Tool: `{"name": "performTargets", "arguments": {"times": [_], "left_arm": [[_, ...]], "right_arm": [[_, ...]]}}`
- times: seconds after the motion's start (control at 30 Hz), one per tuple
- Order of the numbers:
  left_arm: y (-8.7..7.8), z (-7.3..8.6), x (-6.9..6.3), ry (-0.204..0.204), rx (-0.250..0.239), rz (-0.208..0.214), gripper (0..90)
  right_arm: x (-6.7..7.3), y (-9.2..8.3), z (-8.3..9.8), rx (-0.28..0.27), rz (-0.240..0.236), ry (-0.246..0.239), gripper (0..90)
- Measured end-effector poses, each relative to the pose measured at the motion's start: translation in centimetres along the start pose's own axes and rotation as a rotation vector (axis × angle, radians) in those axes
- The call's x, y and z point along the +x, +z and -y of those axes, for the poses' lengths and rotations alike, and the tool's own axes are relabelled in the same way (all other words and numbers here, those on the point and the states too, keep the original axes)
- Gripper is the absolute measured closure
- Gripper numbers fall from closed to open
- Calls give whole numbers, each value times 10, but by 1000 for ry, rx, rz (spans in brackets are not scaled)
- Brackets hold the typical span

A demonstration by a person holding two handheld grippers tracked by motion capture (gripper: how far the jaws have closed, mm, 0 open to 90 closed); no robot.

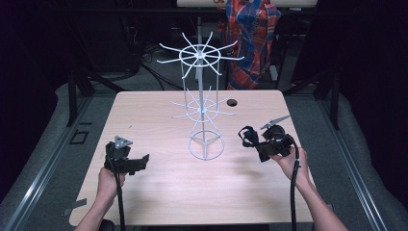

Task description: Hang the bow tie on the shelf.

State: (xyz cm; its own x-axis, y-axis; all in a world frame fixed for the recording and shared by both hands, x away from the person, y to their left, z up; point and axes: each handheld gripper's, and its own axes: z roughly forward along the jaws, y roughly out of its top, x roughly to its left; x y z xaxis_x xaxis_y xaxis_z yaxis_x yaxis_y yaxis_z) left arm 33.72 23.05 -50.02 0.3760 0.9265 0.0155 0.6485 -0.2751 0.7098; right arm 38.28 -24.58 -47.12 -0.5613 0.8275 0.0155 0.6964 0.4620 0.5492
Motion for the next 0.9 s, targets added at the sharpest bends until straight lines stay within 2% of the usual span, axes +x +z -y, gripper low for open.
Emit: {"name": "performTargets", "arguments": {"times": [0.2,0.53,0.9], "left_arm": [[0,0,0,1,4,2,158],[0,0,0,0,3,3,158],[0,0,1,0,2,1,158]], "right_arm": [[1,-7,-2,-38,-7,4,743],[7,-15,-6,-56,-12,-17,743],[9,-25,-9,-90,-17,-19,743]]}}
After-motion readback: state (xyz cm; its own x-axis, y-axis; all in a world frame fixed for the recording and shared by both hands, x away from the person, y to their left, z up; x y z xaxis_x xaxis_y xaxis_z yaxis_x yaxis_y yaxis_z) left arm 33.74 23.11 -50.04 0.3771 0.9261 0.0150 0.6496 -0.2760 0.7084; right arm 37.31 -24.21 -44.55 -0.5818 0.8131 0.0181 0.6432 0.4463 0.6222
